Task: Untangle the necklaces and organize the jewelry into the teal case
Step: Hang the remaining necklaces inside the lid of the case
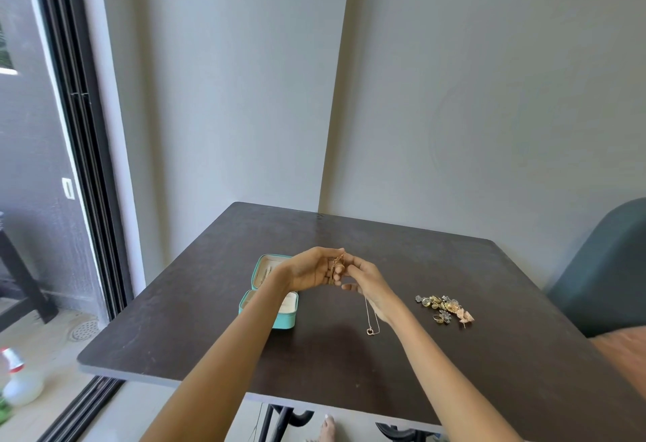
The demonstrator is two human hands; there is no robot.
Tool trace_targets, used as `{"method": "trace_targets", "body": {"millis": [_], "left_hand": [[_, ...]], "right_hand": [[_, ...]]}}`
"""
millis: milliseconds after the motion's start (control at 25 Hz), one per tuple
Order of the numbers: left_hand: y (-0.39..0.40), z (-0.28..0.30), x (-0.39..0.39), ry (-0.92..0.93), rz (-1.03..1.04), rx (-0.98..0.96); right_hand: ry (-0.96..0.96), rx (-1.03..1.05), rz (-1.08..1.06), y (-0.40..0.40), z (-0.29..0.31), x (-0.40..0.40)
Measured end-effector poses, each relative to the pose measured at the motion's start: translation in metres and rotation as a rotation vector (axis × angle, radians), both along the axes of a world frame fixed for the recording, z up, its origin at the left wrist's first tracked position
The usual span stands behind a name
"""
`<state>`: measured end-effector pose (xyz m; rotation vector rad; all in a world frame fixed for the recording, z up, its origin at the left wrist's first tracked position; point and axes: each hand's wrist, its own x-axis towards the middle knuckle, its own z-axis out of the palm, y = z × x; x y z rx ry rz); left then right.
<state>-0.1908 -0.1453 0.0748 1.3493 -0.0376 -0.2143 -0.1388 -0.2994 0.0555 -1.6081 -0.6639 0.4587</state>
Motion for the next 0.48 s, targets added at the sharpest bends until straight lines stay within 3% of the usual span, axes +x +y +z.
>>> {"method": "trace_targets", "body": {"millis": [120,480], "left_hand": [[-0.003,0.004,0.004,0.011,0.06,0.118],[-0.016,0.007,0.013,-0.077,0.184,0.254]], "right_hand": [[-0.028,0.021,-0.096,-0.003,-0.005,0.005],[0.003,0.15,-0.05,-0.002,-0.009,0.003]]}}
